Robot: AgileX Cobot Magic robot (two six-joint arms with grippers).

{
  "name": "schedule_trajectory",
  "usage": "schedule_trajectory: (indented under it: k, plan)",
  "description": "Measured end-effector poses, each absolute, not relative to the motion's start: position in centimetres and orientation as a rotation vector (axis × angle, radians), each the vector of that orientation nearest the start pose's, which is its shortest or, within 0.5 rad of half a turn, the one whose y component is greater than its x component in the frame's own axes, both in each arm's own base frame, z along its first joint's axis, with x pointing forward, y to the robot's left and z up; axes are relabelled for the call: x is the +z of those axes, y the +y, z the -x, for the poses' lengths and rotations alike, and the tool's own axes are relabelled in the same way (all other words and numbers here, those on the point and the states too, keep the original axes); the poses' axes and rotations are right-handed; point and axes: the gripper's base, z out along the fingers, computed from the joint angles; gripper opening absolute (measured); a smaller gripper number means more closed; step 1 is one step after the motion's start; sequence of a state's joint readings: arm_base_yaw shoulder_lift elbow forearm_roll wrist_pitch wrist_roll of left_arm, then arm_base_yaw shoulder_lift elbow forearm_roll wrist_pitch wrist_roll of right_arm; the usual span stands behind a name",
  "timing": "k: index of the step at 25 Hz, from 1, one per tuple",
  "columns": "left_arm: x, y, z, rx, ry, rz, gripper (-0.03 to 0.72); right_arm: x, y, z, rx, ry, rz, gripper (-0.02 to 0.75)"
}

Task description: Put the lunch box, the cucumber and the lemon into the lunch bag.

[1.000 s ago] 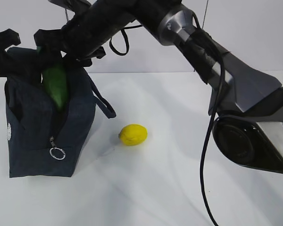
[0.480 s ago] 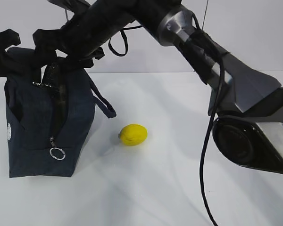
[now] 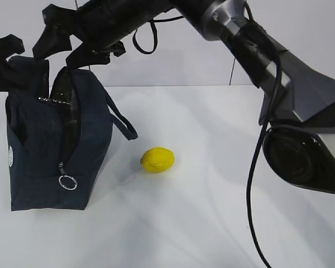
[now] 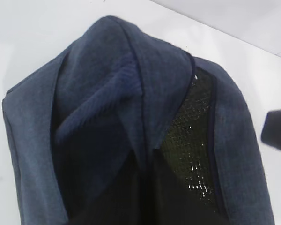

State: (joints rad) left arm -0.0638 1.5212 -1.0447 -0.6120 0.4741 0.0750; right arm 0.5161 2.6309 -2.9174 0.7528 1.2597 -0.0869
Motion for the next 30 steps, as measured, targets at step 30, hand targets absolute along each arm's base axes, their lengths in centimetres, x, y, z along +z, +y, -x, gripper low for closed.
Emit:
schedule_trajectory:
  k: [30]
  plan:
    - [26.9, -4.6, -32.3, -0.580, 2.398, 0.342, -0.007, 33.1, 23.4, -40.4, 0.620, 2.533, 0.803, 0.524]
